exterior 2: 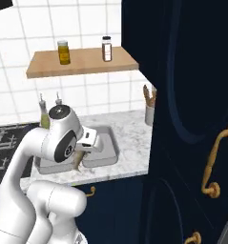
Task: Place one avocado and one fish in each tupperware on the nearby counter, to pack two identical lunches.
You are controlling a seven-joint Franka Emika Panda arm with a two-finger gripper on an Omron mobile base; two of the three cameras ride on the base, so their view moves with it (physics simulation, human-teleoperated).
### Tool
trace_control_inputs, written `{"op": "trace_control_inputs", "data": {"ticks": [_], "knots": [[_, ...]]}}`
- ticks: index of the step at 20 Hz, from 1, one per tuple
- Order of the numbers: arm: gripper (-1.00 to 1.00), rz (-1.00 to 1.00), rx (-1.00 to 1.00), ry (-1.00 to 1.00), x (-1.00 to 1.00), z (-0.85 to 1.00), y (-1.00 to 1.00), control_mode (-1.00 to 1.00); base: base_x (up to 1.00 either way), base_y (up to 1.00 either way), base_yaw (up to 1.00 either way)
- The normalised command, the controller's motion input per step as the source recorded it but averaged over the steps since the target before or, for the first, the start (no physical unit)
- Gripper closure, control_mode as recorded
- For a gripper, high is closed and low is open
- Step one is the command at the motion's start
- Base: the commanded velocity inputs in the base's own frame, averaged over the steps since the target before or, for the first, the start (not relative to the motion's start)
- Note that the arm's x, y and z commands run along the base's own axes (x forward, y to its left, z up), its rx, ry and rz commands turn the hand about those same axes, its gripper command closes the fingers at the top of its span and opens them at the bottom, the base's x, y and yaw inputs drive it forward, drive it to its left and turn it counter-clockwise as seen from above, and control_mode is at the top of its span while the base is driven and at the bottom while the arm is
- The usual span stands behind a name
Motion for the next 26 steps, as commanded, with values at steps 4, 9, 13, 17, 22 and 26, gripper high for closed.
{"op": "trace_control_inputs", "data": {"ticks": [4, 9, 13, 17, 22, 26], "knots": [[1.00, 0.00, 0.00, 0.00, 0.00, 0.00, 0.00, 1.00, 1.00, 0.00, 0.62], [1.00, 0.17, 0.00, 0.05, 0.40, -0.18, 0.00, -1.00, 0.59, 0.00, 0.32], [1.00, 0.28, 0.00, 0.10, 1.00, -0.45, 0.00, -1.00, 0.00, 0.00, 0.00], [1.00, 0.16, 0.00, 0.08, 1.00, -0.37, 0.00, -1.00, 0.00, 0.00, 0.00], [1.00, 0.08, 0.00, 0.05, 0.94, -0.48, 0.00, -1.00, 0.00, 0.00, 0.00], [1.00, 0.00, -0.01, 0.00, 0.66, -0.40, 0.00, -1.00, 0.00, 0.00, 0.00]]}}
